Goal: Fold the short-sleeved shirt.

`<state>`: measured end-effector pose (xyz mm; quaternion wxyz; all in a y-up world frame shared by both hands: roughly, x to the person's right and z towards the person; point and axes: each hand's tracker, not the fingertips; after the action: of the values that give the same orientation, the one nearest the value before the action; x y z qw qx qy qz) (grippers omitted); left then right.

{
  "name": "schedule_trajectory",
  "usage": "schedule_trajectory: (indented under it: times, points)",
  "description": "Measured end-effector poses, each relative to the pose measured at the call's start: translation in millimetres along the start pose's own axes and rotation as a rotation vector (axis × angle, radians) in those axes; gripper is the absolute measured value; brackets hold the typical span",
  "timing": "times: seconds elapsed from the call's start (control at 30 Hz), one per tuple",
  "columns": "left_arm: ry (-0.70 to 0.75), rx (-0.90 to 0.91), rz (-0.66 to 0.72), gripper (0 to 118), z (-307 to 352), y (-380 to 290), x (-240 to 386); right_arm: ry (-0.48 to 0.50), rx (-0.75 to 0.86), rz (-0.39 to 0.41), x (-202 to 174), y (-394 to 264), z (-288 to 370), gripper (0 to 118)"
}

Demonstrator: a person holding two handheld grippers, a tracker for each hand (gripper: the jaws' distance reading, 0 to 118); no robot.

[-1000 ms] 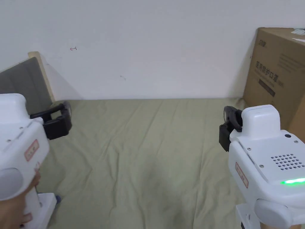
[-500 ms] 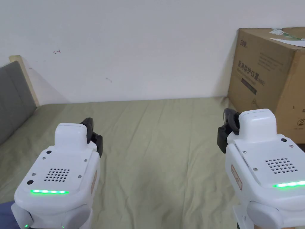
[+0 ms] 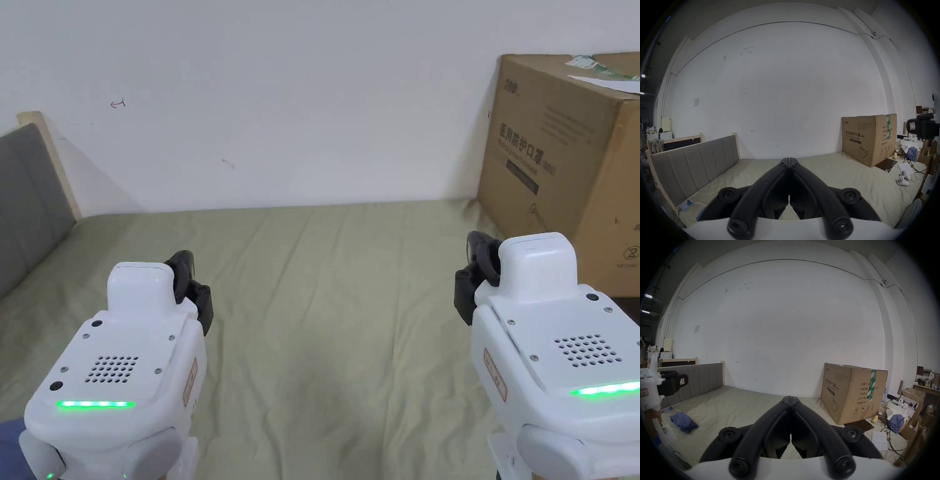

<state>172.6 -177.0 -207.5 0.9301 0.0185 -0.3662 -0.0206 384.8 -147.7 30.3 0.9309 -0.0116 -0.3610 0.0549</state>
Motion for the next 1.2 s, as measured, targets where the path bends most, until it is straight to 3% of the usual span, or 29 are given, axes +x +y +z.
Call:
schedule_trajectory:
  times: [1.2]
  points:
    - [-0.008, -0.006, 0.026, 0, -1.5, -2.1, -16.4, 0.020, -0.002, 0.004, -11.3, 2.2, -2.1, 0]
